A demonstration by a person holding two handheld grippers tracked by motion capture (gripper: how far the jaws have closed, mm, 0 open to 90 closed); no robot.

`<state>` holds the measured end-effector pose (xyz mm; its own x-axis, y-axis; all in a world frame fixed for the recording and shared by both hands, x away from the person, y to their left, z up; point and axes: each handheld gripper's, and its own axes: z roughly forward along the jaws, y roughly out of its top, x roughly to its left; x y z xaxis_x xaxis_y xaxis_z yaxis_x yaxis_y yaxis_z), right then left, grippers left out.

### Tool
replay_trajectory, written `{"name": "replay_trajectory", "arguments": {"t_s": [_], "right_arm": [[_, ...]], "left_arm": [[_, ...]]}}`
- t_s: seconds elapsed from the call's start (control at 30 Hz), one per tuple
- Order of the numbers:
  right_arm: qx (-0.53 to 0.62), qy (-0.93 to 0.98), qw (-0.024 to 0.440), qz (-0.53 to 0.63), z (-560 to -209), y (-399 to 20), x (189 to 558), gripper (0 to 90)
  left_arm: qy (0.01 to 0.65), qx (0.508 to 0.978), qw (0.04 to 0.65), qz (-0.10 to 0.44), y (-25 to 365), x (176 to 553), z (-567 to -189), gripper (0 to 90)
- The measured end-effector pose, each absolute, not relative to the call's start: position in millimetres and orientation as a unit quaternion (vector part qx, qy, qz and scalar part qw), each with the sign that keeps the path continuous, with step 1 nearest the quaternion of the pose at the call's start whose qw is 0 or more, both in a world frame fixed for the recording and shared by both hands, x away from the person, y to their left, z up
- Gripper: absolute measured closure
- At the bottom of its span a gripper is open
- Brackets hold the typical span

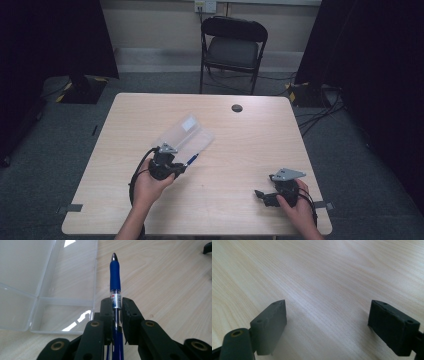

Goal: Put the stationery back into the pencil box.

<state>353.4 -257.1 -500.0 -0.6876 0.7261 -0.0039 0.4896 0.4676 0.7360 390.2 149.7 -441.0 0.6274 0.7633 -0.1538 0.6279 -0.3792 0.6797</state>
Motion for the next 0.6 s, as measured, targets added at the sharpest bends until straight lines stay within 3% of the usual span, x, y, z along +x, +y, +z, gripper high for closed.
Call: {"name": "replay_trajectory", "arguments": {"t_s": [0.6], "right_arm": [[0.361,0.841,0.161,0.368,-500.0,-257.1,353.3,14.3]], "left_arm": [[0.415,0.827,0.367,0.096,143.6,410.2,-432.1,79.9]]}}
